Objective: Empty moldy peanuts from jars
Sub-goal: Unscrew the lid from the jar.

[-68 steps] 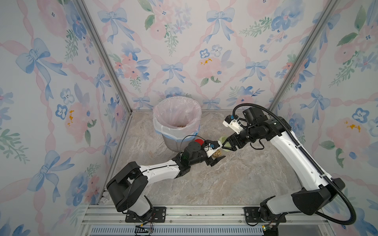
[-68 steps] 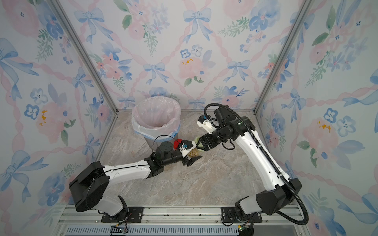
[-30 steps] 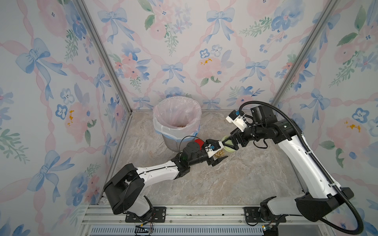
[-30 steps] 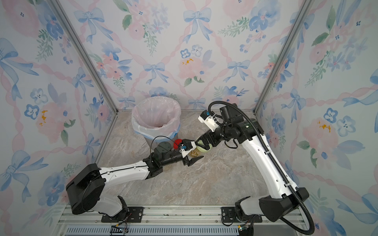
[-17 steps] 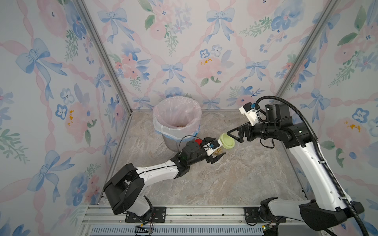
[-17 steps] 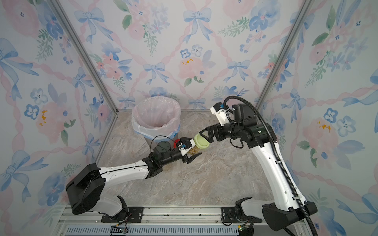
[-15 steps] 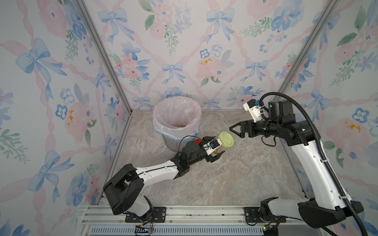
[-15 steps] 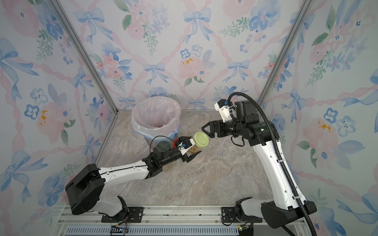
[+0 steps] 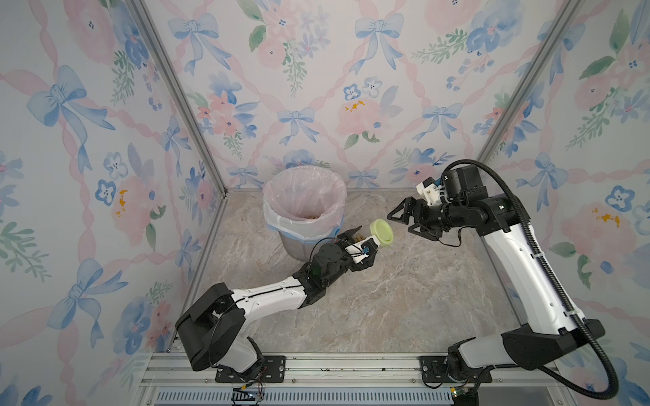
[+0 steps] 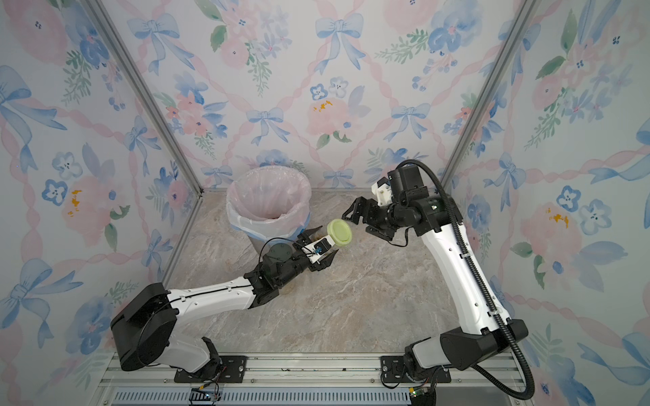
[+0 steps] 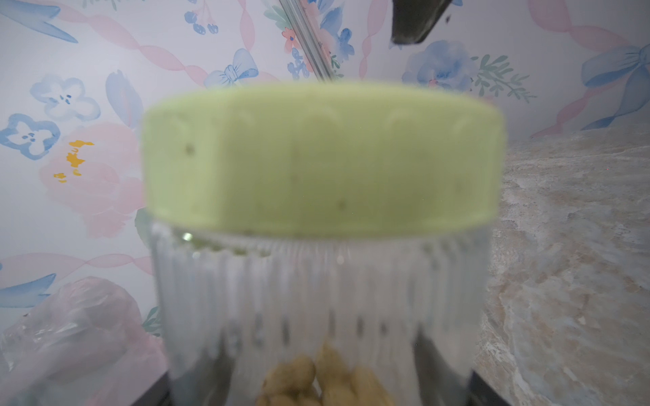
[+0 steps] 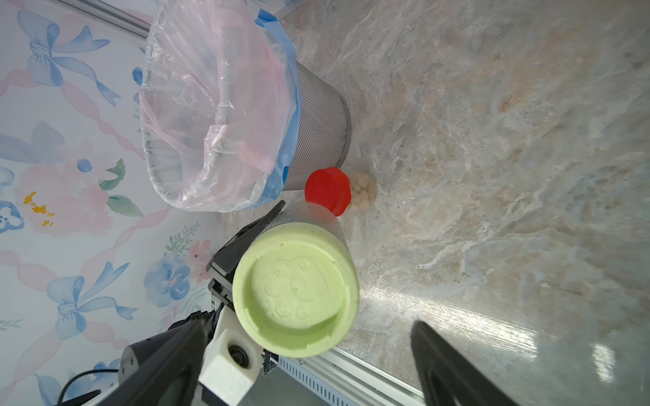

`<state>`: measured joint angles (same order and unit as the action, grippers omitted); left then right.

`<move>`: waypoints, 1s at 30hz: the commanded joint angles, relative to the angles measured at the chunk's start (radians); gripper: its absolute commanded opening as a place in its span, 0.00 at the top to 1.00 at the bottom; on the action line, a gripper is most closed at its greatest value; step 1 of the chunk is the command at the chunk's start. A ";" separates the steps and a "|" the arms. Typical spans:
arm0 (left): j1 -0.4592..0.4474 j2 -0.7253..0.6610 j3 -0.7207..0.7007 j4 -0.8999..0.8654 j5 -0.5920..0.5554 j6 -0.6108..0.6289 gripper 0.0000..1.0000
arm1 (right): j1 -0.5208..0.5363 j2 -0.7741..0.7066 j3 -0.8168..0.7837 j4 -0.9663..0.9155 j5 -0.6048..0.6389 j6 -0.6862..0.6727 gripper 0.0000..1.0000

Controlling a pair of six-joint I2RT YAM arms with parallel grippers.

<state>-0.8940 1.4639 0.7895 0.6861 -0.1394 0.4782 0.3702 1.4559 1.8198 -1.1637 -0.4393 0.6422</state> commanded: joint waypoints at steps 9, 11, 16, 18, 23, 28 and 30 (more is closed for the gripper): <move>-0.005 0.007 0.055 0.101 -0.012 0.022 0.77 | 0.080 0.059 0.019 -0.021 0.024 0.004 0.01; -0.003 0.005 0.054 0.102 -0.011 0.021 0.77 | 0.084 0.060 0.008 -0.013 0.028 0.004 0.01; -0.003 0.002 0.056 0.104 -0.011 0.020 0.77 | 0.091 0.065 0.001 -0.010 0.033 -0.005 0.01; -0.005 0.004 0.057 0.102 -0.011 0.020 0.77 | 0.095 0.066 -0.001 -0.010 0.036 -0.008 0.01; -0.006 0.007 0.060 0.103 -0.010 0.020 0.77 | 0.103 0.073 -0.008 -0.003 0.039 -0.009 0.02; -0.006 0.004 0.060 0.102 -0.013 0.023 0.77 | 0.117 0.086 -0.015 -0.010 0.056 -0.011 0.03; -0.006 0.000 0.059 0.101 -0.014 0.024 0.77 | 0.118 0.086 -0.020 -0.007 0.061 -0.011 0.04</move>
<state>-0.8940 1.4734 0.7986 0.6861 -0.1497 0.4911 0.4789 1.5322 1.8145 -1.1633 -0.4004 0.6434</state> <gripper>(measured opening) 0.818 0.962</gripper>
